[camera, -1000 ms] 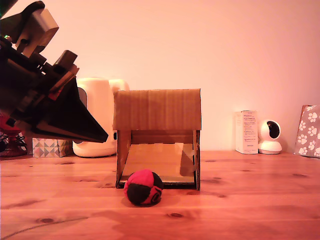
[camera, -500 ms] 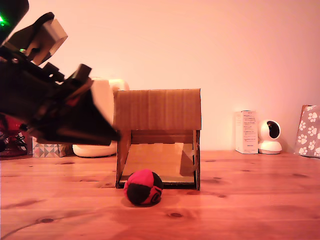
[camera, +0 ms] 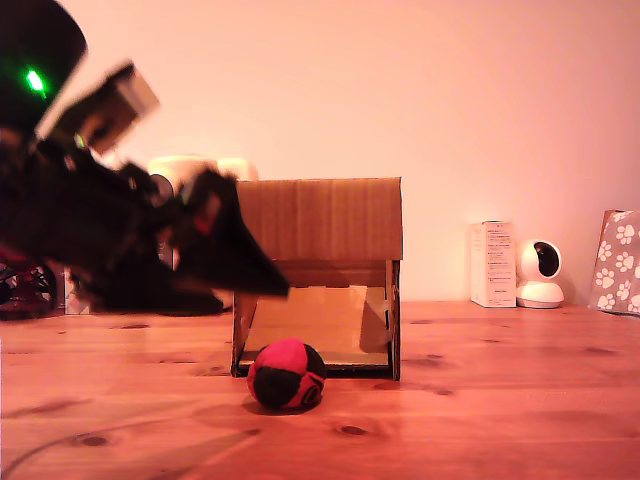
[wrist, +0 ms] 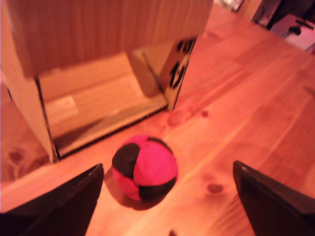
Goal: Drop the footbag into the cardboard dice tower
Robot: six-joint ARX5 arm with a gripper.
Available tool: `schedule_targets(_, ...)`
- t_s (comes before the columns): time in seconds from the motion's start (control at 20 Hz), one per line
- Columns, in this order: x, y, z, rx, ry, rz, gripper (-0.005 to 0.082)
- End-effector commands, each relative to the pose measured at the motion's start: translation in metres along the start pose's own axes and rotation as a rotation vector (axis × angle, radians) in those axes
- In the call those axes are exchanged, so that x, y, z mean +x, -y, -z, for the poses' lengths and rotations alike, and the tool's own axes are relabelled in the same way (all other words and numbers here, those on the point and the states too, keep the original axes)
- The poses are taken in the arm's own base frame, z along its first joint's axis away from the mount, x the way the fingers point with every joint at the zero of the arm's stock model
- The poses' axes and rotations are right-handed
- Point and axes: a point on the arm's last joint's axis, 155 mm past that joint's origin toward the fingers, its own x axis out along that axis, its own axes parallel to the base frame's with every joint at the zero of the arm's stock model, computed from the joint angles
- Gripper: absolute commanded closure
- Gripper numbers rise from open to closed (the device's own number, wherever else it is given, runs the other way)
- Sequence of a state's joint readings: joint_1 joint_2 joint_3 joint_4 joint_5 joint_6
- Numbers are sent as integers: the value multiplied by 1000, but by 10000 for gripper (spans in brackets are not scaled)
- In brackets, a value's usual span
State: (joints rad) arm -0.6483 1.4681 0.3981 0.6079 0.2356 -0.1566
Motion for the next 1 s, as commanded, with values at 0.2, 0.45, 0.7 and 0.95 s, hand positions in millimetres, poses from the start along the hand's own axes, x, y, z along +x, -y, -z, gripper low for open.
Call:
schedule_targets(0.2,29,-6,5,3,-26,2,-14)
schedule_targets(0.45,54,-15,21,-13,-92,-8,-10)
schedule_targets(0.7,63,-17,33,-27,-150,-9,387)
schedule_targets(0.95,63,-15,31,-30,-155,-1,623)
